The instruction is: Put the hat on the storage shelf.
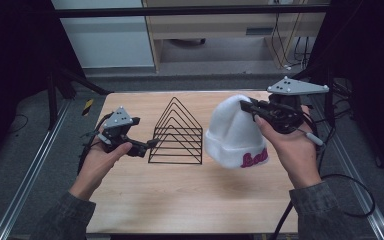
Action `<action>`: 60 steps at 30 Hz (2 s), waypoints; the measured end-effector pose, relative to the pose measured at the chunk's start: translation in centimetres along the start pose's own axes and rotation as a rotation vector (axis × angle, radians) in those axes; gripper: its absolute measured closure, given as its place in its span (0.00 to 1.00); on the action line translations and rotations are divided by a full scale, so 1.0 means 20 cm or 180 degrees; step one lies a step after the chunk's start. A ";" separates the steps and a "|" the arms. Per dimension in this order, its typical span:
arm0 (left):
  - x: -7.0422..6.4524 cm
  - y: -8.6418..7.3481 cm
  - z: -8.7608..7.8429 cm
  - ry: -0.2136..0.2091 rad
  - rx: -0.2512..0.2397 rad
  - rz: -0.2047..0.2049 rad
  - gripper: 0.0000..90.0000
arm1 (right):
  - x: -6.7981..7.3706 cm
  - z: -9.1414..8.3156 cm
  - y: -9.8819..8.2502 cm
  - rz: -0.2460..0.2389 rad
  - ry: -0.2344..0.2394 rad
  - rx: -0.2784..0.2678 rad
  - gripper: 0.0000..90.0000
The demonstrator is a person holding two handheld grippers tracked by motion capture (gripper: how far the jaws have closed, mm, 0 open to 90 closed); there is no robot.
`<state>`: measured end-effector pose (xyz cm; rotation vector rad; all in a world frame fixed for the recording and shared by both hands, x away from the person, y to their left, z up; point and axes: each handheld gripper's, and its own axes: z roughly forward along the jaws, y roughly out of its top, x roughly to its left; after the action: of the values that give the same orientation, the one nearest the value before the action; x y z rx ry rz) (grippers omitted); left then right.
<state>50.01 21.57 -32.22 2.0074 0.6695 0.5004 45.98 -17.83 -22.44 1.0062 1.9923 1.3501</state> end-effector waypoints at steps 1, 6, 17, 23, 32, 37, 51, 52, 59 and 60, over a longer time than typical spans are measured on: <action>-0.01 0.04 0.00 -0.0055 -0.0041 0.0050 0.04 | 0.00 0.00 0.01 -0.0018 0.0007 -0.0002 0.92; -0.02 0.10 0.02 -0.0087 -0.0100 0.0172 0.09 | 0.02 0.02 0.09 -0.0087 0.0010 -0.0005 0.92; 0.00 0.17 0.03 -0.0262 -0.0237 0.0112 0.12 | 0.07 0.06 0.28 -0.0137 0.0040 -0.0167 0.92; -0.02 0.23 0.05 -0.0389 -0.0281 0.0130 0.13 | 0.13 0.11 0.41 -0.0207 0.0049 -0.0257 0.92; 0.00 0.31 0.16 -0.0430 -0.0166 0.0184 0.17 | 0.19 0.22 0.53 -0.0296 0.0062 -0.0301 0.92; 0.04 0.32 0.24 -0.0565 -0.0044 0.0076 0.18 | 0.23 0.27 0.55 -0.0280 0.0211 -0.0329 0.92; 0.07 0.27 0.18 -0.0231 -0.0039 0.0146 0.84 | 0.21 0.29 0.50 -0.0396 0.0104 -0.0270 0.92; 0.07 0.27 0.16 -0.0188 -0.0058 0.0125 0.85 | 0.20 0.29 0.49 -0.0384 0.0091 -0.0272 0.92; 0.11 0.24 0.09 0.0039 -0.0056 0.0108 0.86 | 0.10 0.40 0.41 -0.0248 -0.0014 -0.0162 0.92; 0.11 0.23 0.09 0.0067 -0.0058 0.0096 0.86 | 0.09 0.42 0.41 -0.0222 -0.0013 -0.0152 0.92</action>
<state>53.95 19.98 -28.84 2.0002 0.6462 0.5444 53.57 -10.03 -17.88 0.9088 1.9645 1.3507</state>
